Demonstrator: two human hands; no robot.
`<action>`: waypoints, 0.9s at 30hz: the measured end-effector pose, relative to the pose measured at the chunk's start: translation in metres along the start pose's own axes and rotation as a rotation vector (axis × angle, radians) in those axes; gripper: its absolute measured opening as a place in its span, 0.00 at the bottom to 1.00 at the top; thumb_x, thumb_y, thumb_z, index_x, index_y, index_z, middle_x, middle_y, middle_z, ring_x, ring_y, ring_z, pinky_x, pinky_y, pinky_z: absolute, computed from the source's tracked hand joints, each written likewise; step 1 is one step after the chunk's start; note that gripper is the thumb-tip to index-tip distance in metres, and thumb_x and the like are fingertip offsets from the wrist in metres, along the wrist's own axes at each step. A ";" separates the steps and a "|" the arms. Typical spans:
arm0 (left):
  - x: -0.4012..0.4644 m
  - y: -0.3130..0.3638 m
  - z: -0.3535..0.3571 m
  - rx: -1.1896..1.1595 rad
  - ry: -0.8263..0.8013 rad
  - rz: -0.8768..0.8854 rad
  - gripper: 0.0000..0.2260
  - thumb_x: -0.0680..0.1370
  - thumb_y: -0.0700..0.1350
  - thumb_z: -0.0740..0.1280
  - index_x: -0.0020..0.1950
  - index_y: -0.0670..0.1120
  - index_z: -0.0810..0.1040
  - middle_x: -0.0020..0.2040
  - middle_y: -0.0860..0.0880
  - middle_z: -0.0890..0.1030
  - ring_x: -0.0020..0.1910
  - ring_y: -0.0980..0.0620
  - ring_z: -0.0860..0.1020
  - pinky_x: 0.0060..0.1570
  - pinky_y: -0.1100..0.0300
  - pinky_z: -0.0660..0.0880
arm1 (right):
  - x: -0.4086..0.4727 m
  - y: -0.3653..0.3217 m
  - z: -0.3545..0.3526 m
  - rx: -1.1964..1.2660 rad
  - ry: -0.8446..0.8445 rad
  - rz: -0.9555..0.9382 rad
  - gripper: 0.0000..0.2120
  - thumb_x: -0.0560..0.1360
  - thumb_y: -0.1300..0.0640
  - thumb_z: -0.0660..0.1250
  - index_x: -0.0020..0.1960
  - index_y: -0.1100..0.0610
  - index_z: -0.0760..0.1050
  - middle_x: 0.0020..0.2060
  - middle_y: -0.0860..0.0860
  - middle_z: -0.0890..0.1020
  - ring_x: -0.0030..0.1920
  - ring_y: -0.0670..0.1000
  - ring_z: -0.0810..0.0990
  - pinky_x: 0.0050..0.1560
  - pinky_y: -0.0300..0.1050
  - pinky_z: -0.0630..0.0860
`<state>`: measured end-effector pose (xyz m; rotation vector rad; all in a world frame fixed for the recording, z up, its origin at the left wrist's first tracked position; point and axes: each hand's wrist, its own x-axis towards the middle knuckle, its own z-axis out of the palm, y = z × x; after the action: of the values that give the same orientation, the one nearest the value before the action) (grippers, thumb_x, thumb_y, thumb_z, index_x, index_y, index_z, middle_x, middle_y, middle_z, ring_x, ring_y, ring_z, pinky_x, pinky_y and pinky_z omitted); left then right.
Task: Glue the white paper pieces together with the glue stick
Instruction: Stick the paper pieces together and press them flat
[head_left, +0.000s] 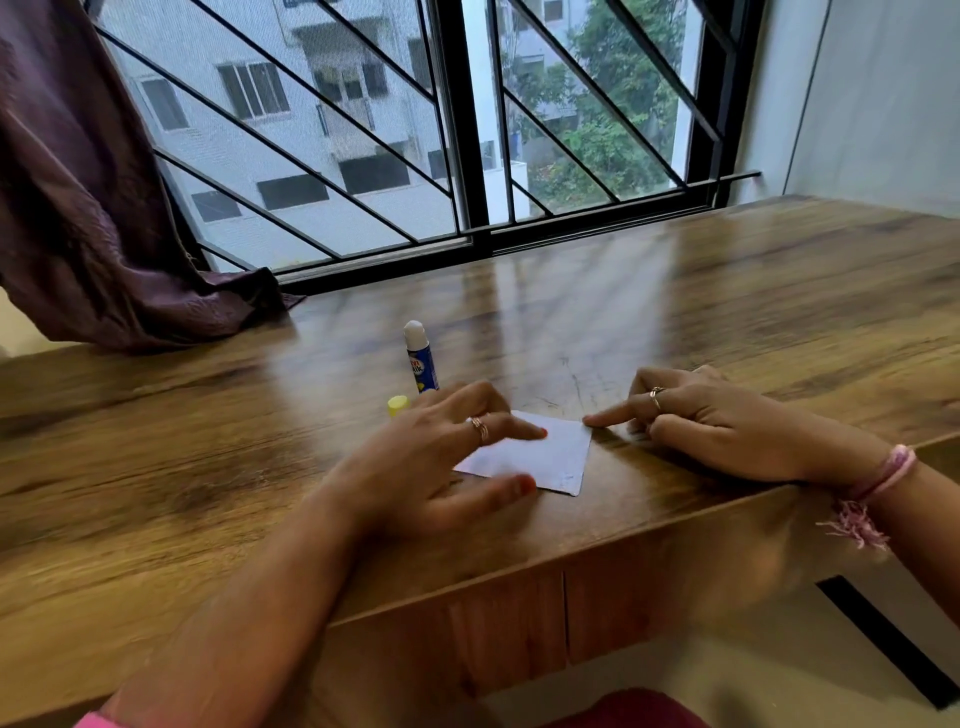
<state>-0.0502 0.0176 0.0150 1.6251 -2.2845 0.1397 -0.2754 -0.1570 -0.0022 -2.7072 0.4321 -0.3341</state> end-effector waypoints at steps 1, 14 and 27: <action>0.001 0.000 0.000 0.046 0.017 -0.042 0.20 0.77 0.59 0.57 0.60 0.50 0.79 0.51 0.51 0.78 0.52 0.54 0.76 0.53 0.50 0.74 | 0.000 0.000 0.001 -0.013 0.007 -0.005 0.21 0.70 0.41 0.47 0.59 0.25 0.68 0.45 0.35 0.71 0.50 0.37 0.72 0.55 0.45 0.59; 0.001 -0.006 0.005 0.260 0.091 -0.126 0.23 0.77 0.62 0.53 0.48 0.53 0.85 0.46 0.59 0.84 0.47 0.58 0.79 0.51 0.52 0.70 | -0.017 -0.017 0.000 0.035 0.001 -0.044 0.22 0.71 0.41 0.49 0.59 0.32 0.74 0.44 0.33 0.71 0.45 0.39 0.73 0.51 0.41 0.63; 0.005 -0.014 0.009 -0.072 -0.277 -0.258 0.28 0.76 0.65 0.53 0.75 0.60 0.59 0.75 0.63 0.58 0.74 0.64 0.51 0.74 0.48 0.49 | -0.017 -0.021 -0.009 0.350 -0.117 -0.067 0.21 0.75 0.54 0.54 0.64 0.42 0.74 0.39 0.44 0.77 0.40 0.43 0.75 0.47 0.38 0.70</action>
<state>-0.0405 0.0064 0.0067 1.9864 -2.2110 -0.2416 -0.2888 -0.1352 0.0115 -2.3870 0.2249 -0.2421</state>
